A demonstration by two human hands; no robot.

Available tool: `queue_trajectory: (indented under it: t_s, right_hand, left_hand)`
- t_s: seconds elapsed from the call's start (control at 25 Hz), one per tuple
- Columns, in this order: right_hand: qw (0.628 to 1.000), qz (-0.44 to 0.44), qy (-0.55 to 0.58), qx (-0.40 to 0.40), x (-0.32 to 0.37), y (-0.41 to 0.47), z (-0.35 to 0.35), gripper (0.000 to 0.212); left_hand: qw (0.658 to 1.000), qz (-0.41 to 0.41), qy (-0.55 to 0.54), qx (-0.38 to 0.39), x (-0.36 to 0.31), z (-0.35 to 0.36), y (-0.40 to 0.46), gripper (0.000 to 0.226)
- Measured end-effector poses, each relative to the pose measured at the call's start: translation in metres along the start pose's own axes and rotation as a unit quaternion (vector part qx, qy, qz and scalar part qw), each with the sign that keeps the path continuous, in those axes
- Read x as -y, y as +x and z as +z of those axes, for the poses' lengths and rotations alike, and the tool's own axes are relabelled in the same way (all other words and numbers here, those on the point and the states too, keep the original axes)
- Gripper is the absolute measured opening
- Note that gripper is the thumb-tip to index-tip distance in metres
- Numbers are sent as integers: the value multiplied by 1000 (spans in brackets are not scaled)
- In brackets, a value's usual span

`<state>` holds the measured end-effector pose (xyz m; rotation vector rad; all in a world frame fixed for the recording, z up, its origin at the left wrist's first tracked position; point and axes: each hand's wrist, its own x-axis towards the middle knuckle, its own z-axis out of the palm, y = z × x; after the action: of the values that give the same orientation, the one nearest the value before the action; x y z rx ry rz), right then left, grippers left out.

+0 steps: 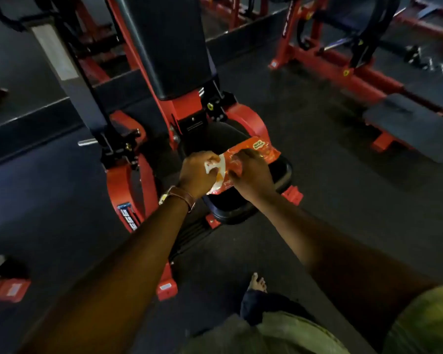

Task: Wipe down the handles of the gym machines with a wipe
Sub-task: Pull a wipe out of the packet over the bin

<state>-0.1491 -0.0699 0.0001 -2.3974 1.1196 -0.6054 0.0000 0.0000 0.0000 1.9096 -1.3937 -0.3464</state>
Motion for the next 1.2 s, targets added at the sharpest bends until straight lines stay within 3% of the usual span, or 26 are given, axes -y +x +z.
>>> queue_trajectory:
  t_s: [0.24,0.4,0.56,0.68,0.84,0.96,1.08,1.2]
  right_hand:
    - [998,32,-43,28,-19,28,18,57]
    - [996,47,25,67,-25,35,15,43]
    - [988,44,44,142,-26,44,0,28]
    - [982,48,48,177,-26,49,-4,35]
    - [982,94,35,160,-22,49,5,45]
    - [984,101,-5,144,-15,50,7,39]
    - [978,88,-37,185,-10,51,4,34]
    - [964,2,-120,239,-2,51,0,37]
  left_hand:
    - [998,-36,2,49,28,19,14,32]
    - [1000,-20,6,18,37,24,7,28]
    - [997,-22,50,49,35,26,-8,34]
    - [994,-2,78,73,37,21,-6,33]
    - [990,30,66,117,40,13,15,26]
    - [984,49,69,156,40,15,28,48]
    - [978,62,70,187,43,16,39,63]
    - [975,71,55,205,44,15,45,68]
